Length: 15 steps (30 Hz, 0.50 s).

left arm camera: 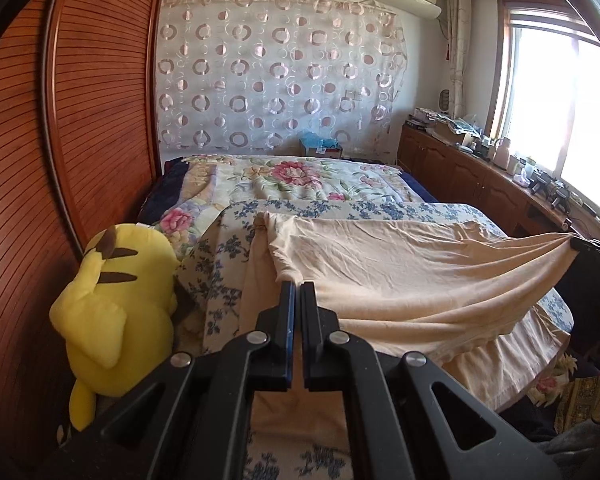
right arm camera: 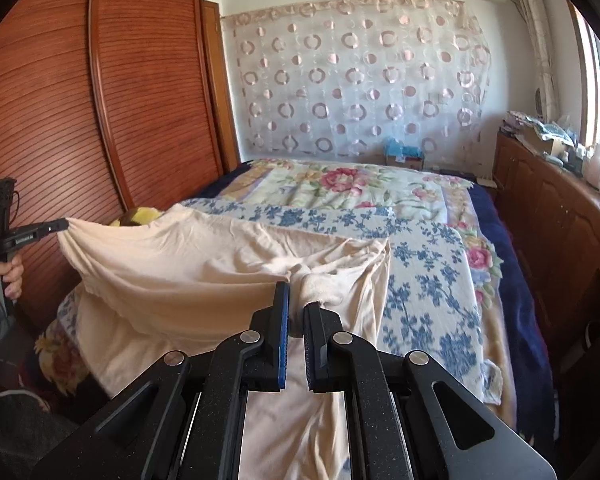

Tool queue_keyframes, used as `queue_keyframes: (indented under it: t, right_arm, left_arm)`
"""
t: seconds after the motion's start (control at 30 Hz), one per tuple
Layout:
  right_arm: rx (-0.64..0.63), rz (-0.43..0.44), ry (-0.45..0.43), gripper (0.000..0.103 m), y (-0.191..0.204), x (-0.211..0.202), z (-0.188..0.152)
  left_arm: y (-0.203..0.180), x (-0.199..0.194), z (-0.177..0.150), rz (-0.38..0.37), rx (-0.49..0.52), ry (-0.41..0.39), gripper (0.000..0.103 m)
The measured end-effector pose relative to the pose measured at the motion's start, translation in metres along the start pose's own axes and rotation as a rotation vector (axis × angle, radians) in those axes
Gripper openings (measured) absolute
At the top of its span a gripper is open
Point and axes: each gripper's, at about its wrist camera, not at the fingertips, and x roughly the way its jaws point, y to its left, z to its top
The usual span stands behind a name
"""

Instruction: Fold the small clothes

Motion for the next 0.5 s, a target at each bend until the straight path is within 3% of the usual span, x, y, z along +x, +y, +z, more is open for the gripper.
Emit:
queue_keyframes:
  t: [0.13, 0.5]
  right_arm:
    - [0.024, 0.011, 0.03, 0.004, -0.001, -0.012, -0.021]
    - [0.102, -0.01, 0.222, 0.004, -0.008, 0.03, -0.093]
  left_arm:
    - [0.007, 0.009, -0.021, 0.02, -0.012, 0.054, 0.0]
    - [0.006, 0.04, -0.066, 0.051, -0.033, 0.166, 0.001]
